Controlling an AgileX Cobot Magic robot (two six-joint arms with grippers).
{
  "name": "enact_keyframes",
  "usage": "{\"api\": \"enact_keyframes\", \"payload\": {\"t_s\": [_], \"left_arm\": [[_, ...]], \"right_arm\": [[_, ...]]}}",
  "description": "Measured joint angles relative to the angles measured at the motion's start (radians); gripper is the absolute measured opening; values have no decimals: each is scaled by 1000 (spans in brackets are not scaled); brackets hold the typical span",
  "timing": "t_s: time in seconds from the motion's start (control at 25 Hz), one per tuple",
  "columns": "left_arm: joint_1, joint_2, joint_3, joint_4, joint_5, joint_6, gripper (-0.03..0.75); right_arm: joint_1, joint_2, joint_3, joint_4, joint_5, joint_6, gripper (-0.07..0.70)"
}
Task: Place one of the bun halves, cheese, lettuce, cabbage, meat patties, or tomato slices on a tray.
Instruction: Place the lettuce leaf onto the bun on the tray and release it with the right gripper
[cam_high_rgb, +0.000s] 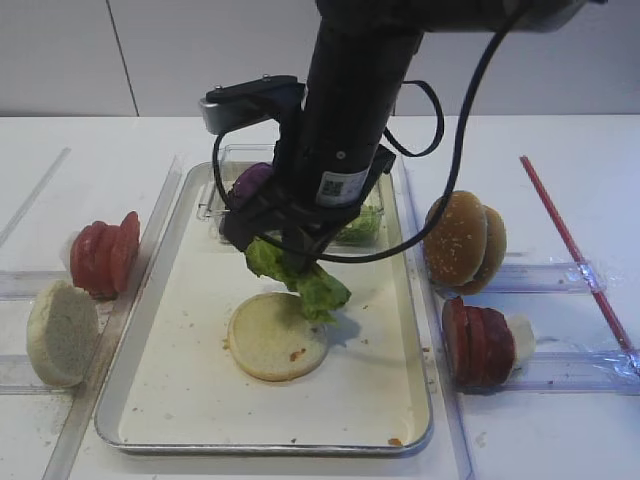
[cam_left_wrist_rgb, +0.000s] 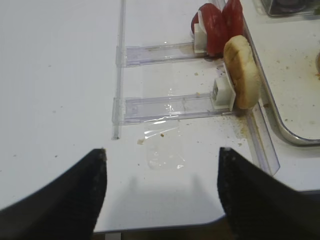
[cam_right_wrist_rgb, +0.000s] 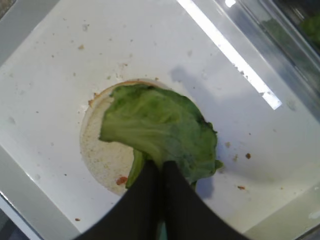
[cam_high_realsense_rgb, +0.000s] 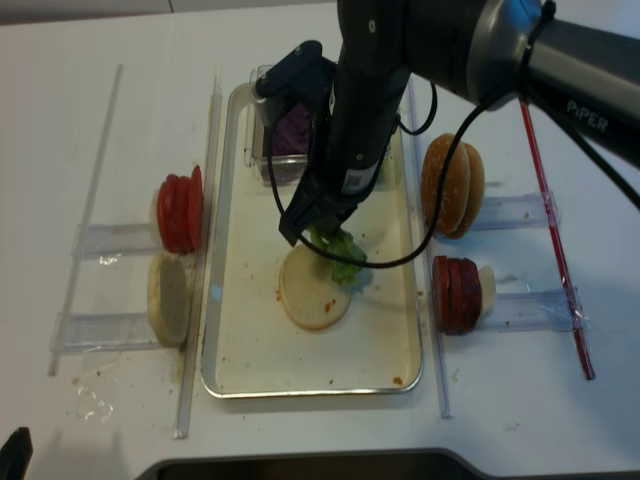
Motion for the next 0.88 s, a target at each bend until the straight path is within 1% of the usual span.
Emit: {"api": "enact_keyframes", "payload": {"t_s": [0.2,0.36,0.64,0.72,0.8,0.88], "left_arm": [[0,0,0,0,0,0,437],[0,0,0,0,0,0,437],[0,0,0,0,0,0,437],[0,0,0,0,0,0,437],[0,0,0,0,0,0,437],[0,0,0,0,0,0,437]], "right_arm": [[25,24,0,-2,-16,1,50],[46,48,0,18,-16,1,50],[48,63,0,50,-12,1,52],[48,63,0,67,-6,1,83],[48,63,0,81,-2,1,144],[48,63,0,85,0,2,246]]}}
